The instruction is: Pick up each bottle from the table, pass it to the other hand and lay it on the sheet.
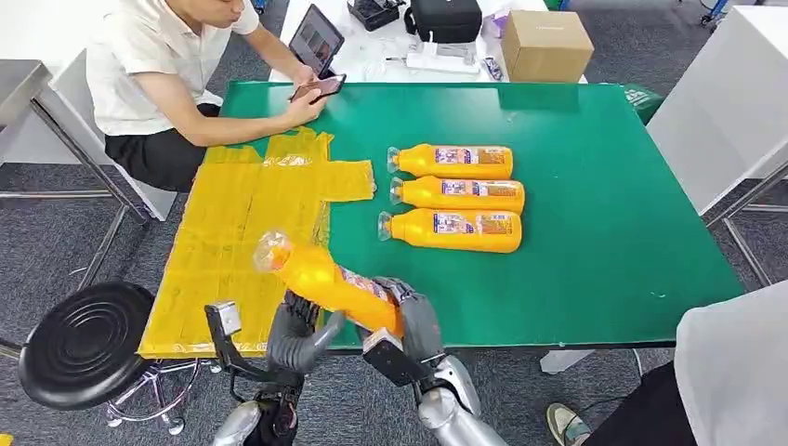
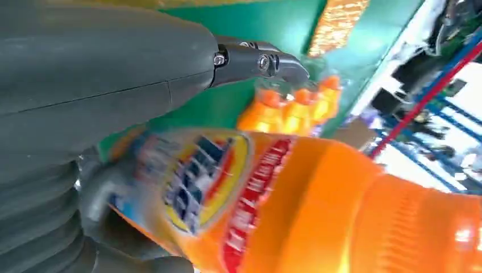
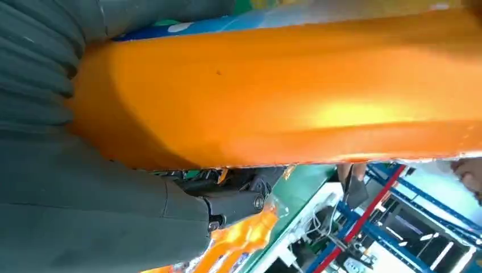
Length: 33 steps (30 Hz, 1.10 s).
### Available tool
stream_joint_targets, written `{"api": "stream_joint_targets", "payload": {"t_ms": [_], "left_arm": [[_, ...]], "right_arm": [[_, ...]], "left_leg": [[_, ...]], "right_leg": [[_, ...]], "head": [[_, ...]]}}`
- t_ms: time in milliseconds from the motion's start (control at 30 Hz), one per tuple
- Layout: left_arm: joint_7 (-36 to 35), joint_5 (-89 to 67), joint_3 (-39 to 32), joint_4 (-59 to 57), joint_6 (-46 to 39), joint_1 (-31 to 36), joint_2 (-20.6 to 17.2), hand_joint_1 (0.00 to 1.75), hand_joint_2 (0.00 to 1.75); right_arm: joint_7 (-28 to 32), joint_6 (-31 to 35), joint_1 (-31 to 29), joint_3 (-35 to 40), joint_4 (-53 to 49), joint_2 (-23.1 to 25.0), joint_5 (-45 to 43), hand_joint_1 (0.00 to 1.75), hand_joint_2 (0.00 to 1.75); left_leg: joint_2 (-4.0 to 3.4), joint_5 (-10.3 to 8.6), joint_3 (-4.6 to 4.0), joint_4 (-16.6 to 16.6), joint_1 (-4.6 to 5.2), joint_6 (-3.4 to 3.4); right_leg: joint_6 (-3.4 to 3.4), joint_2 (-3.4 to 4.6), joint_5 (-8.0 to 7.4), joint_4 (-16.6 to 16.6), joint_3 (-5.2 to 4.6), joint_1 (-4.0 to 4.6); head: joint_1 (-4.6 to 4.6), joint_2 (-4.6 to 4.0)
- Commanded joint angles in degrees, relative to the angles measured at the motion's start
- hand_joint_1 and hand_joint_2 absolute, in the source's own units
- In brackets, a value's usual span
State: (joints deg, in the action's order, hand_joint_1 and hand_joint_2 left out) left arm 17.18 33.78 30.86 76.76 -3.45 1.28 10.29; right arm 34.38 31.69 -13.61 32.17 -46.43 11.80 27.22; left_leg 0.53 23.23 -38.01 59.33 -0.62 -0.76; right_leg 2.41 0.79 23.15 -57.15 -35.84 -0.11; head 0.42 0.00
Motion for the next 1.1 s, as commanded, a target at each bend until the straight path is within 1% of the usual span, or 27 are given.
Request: {"api": "stream_joint_targets", "payload": {"t_ms": [33,100,167,200,267,300,400,433,467,500,533,567,600,700,733,767,800,833,867,900,967,1000,1067,1100], "left_arm": [[0.83,6.71,-1.44,2.61,0.27,1.40,-0.23,0.00,1.75],[0.83,6.71,-1.44,2.61,0.27,1.40,-0.23,0.00,1.75],[-0.13,8.73,-1.70,2.04,1.29,1.49,-0.25,0.00,1.75],[-0.13,8.73,-1.55,1.92,1.28,1.47,-0.29,0.00,1.75],[-0.97,10.02,-1.03,1.95,2.53,1.46,-0.57,0.00,1.75],[-0.97,10.02,-1.03,1.95,2.53,1.46,-0.57,0.00,1.75],[-0.97,10.02,-0.92,1.97,2.52,1.34,-0.58,0.00,1.75],[-0.92,8.85,0.20,1.89,3.25,1.64,-1.22,0.00,1.75],[-0.95,7.96,0.66,0.99,3.12,1.95,-1.21,0.00,1.75],[-1.47,8.02,0.97,0.50,3.26,2.14,-1.25,0.00,1.75],[-5.26,10.32,1.50,-1.14,3.33,2.45,-1.35,0.00,1.75],[-5.11,11.69,1.13,-1.08,3.60,1.59,-0.71,0.80,1.75],[-4.83,11.53,1.38,-1.01,3.57,1.33,-0.55,0.80,1.75],[-4.62,11.38,1.62,-0.83,3.50,1.12,-0.47,0.80,1.75],[-4.19,10.31,2.61,-0.20,3.02,1.53,-1.43,1.75,1.75],[-4.19,10.35,2.62,-0.31,3.04,1.82,-1.89,1.75,1.75],[-4.02,10.28,2.73,-0.20,3.55,2.00,-2.60,1.75,1.75],[-3.95,10.28,2.53,0.05,3.62,1.85,-2.78,1.75,1.75],[-3.95,10.28,2.52,0.14,3.67,1.86,-2.79,1.75,1.75],[-3.80,10.39,2.26,0.24,3.53,1.60,-2.29,1.75,1.75],[-3.86,10.06,2.51,0.46,2.64,1.38,-1.67,1.75,1.75],[-3.87,9.96,2.63,0.52,2.48,1.32,-1.54,1.75,1.75],[-3.97,8.56,3.04,0.36,0.77,1.64,-2.31,1.75,1.75],[-4.02,8.59,2.91,0.10,0.91,1.70,-2.56,1.75,1.75]], "right_arm": [[2.02,-0.93,-0.80,4.57,7.53,0.17,-1.43,1.55,1.75],[2.02,-0.93,-0.80,4.57,7.53,0.17,-1.43,1.54,1.75],[1.36,-0.83,-1.05,5.82,8.19,0.54,-1.07,1.55,1.75],[1.02,-0.67,-1.22,6.05,8.69,0.75,-0.85,1.54,1.75],[0.71,-0.80,-1.76,6.30,9.78,0.89,-0.83,1.54,1.75],[0.71,-0.80,-1.76,6.30,9.78,0.89,-0.83,1.54,1.75],[0.72,-0.83,-1.86,6.29,9.91,0.84,-0.85,1.54,1.75],[-0.56,1.94,-2.69,6.94,11.24,0.73,1.24,1.50,1.75],[-1.38,3.49,-3.54,7.80,12.14,0.62,3.10,1.52,1.75],[-1.38,3.43,-3.72,7.84,12.16,0.63,3.17,1.48,1.75],[-1.10,2.87,-3.99,7.88,12.15,0.80,2.98,1.48,1.75],[-1.06,3.00,-3.96,7.66,11.94,0.94,2.69,1.47,1.75],[-1.07,3.02,-3.94,7.68,11.93,0.95,2.71,1.47,1.75],[-1.08,3.06,-3.89,7.72,11.90,0.94,2.73,1.47,1.75],[-1.30,3.53,-3.67,7.52,11.61,0.88,2.52,1.43,1.75],[-1.25,3.39,-3.57,7.43,11.43,0.87,2.30,1.36,1.75],[-1.16,3.04,-3.17,7.41,10.61,0.57,1.99,1.27,1.75],[-1.21,2.65,-2.76,7.36,9.78,0.20,1.71,0.59,1.75],[-1.26,2.37,-2.58,7.30,9.21,0.02,1.47,0.14,1.75],[-1.24,2.47,-2.30,7.13,8.14,-0.26,1.29,0.00,1.75],[-1.18,2.91,-2.19,6.88,7.26,-0.24,1.13,0.00,1.75],[-1.27,2.90,-2.21,6.89,7.12,-0.20,1.15,0.00,1.75],[-0.99,2.17,-1.61,6.76,5.18,-0.15,0.32,0.00,1.75],[-0.96,2.05,-1.38,6.79,4.63,-0.14,0.16,0.00,0.00]], "left_leg": [[-0.03,0.08,0.24,-0.07,0.00,0.01],[-0.09,0.12,0.34,-0.08,0.01,0.02],[-0.05,0.04,0.11,-0.04,-0.02,0.02],[-0.07,0.11,0.34,-0.10,0.01,0.03],[-0.05,0.05,0.15,-0.05,-0.01,0.02],[-0.06,0.09,0.32,-0.09,0.01,0.02],[-0.02,0.03,0.10,-0.05,0.02,0.01],[-0.04,0.07,0.23,-0.07,0.02,0.01],[-0.02,0.05,0.18,-0.06,0.02,0.01],[-0.04,0.08,0.27,-0.09,0.04,0.01],[-0.07,0.08,0.28,-0.09,0.03,0.01],[-0.03,0.04,0.17,-0.07,0.02,0.01],[-0.04,0.08,0.34,-0.11,0.03,0.02],[-0.02,0.04,0.13,-0.06,0.02,0.01],[-0.03,0.06,0.18,-0.07,0.02,0.01],[-0.04,0.10,0.36,-0.12,0.05,0.01],[-0.03,0.10,0.33,-0.11,0.04,0.02],[-0.03,0.09,0.29,-0.10,0.03,0.02],[-0.02,0.04,0.12,-0.06,0.01,0.01],[-0.02,0.08,0.29,-0.10,0.04,0.02],[0.00,0.06,0.16,-0.06,0.02,0.01],[0.00,0.11,0.31,-0.07,0.03,0.01],[0.01,0.04,0.11,-0.04,0.01,0.00],[-0.01,0.07,0.18,-0.05,0.02,0.01]], "right_leg": [[-0.04,-0.04,0.07,0.07,0.24,0.02],[-0.05,-0.02,0.10,0.07,0.32,0.01],[-0.03,-0.03,0.03,0.05,0.10,0.03],[-0.06,-0.06,0.10,0.07,0.31,0.01],[-0.04,-0.02,0.04,0.05,0.13,0.02],[-0.05,-0.04,0.09,0.08,0.29,0.01],[-0.02,-0.04,0.03,0.04,0.09,-0.01],[-0.04,-0.05,0.08,0.05,0.22,0.00],[-0.03,-0.06,0.06,0.05,0.17,0.00],[-0.04,-0.05,0.08,0.06,0.25,-0.02],[-0.04,-0.03,0.08,0.07,0.26,-0.01],[-0.03,-0.05,0.05,0.06,0.16,-0.01],[-0.05,-0.07,0.09,0.08,0.32,-0.01],[-0.03,-0.04,0.04,0.05,0.12,-0.01],[-0.04,-0.05,0.06,0.05,0.17,0.00],[-0.05,-0.07,0.12,0.08,0.34,-0.02],[-0.05,-0.08,0.12,0.06,0.31,-0.02],[-0.05,-0.06,0.10,0.06,0.27,-0.01],[-0.03,-0.05,0.05,0.04,0.11,0.00],[-0.05,-0.08,0.10,0.06,0.27,-0.02],[-0.03,-0.09,0.07,0.04,0.15,0.00],[-0.04,-0.13,0.13,0.05,0.29,-0.01],[-0.02,-0.08,0.05,0.03,0.10,0.00],[-0.03,-0.08,0.08,0.04,0.17,0.00]], "head": [[0.00,0.00],[-0.02,0.00],[0.00,0.00],[-0.02,0.00],[0.00,0.00],[-0.02,0.00],[-0.02,0.00],[0.00,0.00],[0.00,0.00],[-0.02,0.00],[-0.02,0.00],[-0.02,0.00],[0.00,0.00],[-0.02,0.00],[-0.02,0.00],[0.00,0.00],[-0.02,0.00],[-0.02,0.00],[0.00,0.00],[0.00,0.00],[-0.02,0.00],[-0.02,0.00],[0.00,0.00],[0.00,0.00]]}}
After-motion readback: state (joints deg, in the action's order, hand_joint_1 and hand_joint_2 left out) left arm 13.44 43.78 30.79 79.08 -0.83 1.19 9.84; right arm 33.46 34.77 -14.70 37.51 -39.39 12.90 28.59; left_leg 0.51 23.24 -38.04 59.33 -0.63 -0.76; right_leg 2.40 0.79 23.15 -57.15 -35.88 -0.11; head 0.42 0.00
